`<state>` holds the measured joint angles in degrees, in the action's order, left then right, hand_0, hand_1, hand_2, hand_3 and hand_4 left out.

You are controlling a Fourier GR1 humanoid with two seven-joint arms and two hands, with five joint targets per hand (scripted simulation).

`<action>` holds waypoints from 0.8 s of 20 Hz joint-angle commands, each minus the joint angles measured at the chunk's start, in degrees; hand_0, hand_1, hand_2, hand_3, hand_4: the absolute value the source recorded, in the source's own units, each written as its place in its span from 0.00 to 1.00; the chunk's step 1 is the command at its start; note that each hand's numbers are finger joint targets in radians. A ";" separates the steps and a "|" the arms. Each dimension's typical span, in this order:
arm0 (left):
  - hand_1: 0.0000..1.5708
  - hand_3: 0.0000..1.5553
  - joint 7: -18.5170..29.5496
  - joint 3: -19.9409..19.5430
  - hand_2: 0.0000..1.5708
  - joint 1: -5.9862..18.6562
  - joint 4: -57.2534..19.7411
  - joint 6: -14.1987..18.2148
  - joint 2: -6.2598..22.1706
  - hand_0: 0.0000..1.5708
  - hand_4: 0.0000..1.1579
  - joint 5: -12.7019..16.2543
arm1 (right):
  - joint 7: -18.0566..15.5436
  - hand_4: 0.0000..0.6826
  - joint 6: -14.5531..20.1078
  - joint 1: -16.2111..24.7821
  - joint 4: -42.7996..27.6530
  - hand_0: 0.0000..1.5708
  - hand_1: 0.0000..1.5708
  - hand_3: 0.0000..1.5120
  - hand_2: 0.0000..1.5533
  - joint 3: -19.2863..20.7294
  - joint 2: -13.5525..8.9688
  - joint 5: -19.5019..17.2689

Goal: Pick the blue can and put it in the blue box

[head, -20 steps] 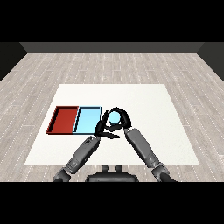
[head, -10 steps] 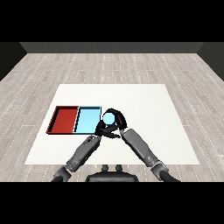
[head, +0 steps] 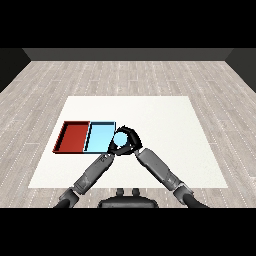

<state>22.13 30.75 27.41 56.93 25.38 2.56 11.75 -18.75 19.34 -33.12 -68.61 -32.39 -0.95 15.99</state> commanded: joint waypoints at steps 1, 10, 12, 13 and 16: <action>0.29 0.00 -5.56 4.26 0.38 2.73 -0.83 2.42 2.08 0.29 0.16 -7.08 | 1.84 0.87 1.29 -2.23 -0.45 0.93 0.93 0.92 0.94 -1.92 0.90 1.76; 0.52 0.46 -1.03 -2.53 0.54 1.29 -0.28 4.49 -2.34 0.52 0.59 -0.87 | 2.79 0.88 3.00 -0.26 -4.34 0.92 0.92 0.92 0.94 -4.36 0.87 2.11; 0.47 0.41 5.41 0.95 0.52 0.14 -3.13 5.24 -2.42 0.47 0.58 4.58 | 2.87 0.88 1.79 -3.03 -2.05 0.92 0.92 0.92 0.94 -3.02 0.86 3.46; 0.41 0.33 3.73 -1.71 0.48 -0.90 0.77 1.80 -1.64 0.41 0.58 1.34 | 0.22 0.87 -0.45 -1.10 0.00 0.91 0.91 0.92 0.94 -2.15 0.86 3.23; 0.53 0.47 0.12 -0.25 0.56 -2.26 2.86 4.04 -2.44 0.53 0.58 0.86 | 2.10 0.86 -0.18 -2.85 -0.97 0.91 0.91 0.92 0.93 -0.56 0.87 3.91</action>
<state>24.04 30.18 26.19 57.81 29.46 2.29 13.27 -18.21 19.76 -33.98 -69.57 -34.18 -1.43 17.72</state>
